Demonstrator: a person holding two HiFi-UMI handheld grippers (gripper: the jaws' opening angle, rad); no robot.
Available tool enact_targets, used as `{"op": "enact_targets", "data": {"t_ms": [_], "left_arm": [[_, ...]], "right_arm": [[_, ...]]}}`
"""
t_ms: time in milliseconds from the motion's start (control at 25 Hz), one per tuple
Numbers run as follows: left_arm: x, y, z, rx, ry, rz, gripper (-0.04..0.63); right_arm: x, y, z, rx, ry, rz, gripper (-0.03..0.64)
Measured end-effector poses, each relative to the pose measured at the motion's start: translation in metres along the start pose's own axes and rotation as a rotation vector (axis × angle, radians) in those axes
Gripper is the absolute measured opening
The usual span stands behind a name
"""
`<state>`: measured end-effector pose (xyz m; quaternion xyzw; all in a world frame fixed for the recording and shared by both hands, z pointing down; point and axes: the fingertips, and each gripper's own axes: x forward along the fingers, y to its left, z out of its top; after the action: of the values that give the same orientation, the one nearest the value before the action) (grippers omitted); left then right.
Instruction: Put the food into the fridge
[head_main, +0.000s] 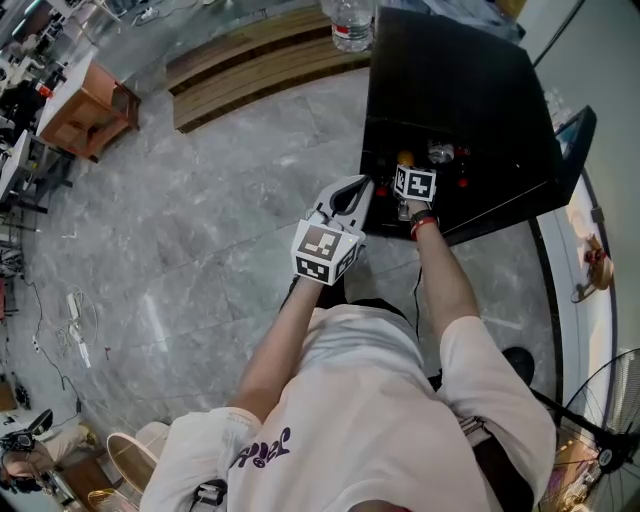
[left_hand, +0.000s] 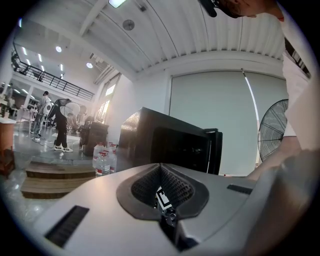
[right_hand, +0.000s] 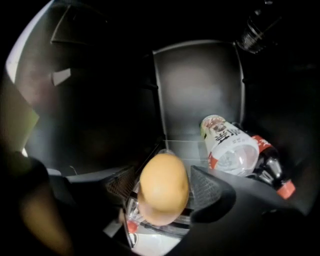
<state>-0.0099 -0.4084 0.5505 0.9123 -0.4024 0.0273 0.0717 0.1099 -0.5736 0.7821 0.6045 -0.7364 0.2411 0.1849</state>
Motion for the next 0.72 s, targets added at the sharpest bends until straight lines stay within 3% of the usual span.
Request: {"op": "enact_targets", "data": {"t_ms": [720], "left_arm": [[-0.009,-0.032,0.026,-0.007,0.009,-0.043,0.017]], "right_arm": [[-0.077,-0.006,0.004,0.056,-0.045,-0.016,0.371]]}}
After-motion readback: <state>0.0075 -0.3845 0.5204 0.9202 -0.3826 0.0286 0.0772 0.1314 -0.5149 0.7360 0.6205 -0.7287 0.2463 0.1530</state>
